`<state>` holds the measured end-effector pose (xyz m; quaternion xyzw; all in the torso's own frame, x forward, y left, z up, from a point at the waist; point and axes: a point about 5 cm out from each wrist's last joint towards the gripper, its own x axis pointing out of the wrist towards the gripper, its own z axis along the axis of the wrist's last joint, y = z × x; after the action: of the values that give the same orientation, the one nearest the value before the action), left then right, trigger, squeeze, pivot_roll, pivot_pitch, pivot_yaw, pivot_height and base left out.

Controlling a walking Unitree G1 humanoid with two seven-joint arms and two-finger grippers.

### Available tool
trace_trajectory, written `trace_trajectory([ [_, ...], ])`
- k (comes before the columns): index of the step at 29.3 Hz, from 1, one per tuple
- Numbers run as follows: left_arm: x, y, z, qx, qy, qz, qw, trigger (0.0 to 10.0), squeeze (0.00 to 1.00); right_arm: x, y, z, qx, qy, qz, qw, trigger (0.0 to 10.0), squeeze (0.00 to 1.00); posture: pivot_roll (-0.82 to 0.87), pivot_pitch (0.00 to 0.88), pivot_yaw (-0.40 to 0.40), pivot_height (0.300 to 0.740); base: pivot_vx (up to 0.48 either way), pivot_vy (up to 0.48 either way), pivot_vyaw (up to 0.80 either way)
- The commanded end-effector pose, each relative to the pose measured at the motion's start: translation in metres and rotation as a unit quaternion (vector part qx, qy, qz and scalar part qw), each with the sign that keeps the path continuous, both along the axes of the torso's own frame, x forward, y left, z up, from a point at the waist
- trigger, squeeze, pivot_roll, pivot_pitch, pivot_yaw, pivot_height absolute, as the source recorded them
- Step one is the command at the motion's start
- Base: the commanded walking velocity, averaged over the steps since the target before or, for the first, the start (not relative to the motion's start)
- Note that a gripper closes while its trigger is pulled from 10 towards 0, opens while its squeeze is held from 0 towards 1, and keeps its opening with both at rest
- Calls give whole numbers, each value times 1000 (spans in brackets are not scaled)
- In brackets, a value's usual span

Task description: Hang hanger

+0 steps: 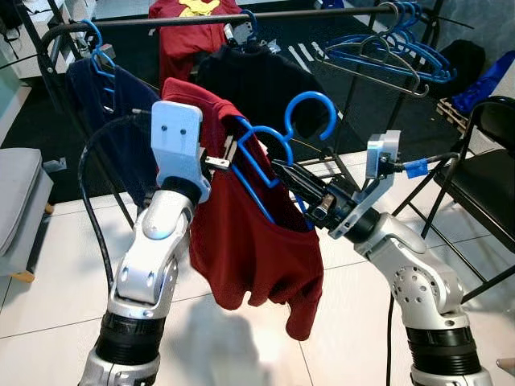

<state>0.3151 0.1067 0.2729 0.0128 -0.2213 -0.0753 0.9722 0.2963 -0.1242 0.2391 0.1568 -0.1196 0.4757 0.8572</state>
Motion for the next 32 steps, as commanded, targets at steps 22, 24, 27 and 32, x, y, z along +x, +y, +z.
trace_trajectory([
  [22,-6,-18,4,30,-25,-81,996,0,0,10,-2,-7,-37,3,-49,998,0,0,-9,171,25,740,0,0,0],
  [24,-15,-33,10,0,-30,-156,987,0,0,12,-3,-10,-44,8,-58,997,0,0,-10,171,23,740,0,0,0],
  [27,-34,-56,20,-23,-47,-281,958,0,0,15,-6,-13,-55,15,-72,996,0,0,-9,171,22,740,0,0,0],
  [32,-51,-71,12,6,-36,-368,929,510,0,16,-6,-14,-59,16,-74,995,0,0,-9,173,23,740,0,0,0],
])
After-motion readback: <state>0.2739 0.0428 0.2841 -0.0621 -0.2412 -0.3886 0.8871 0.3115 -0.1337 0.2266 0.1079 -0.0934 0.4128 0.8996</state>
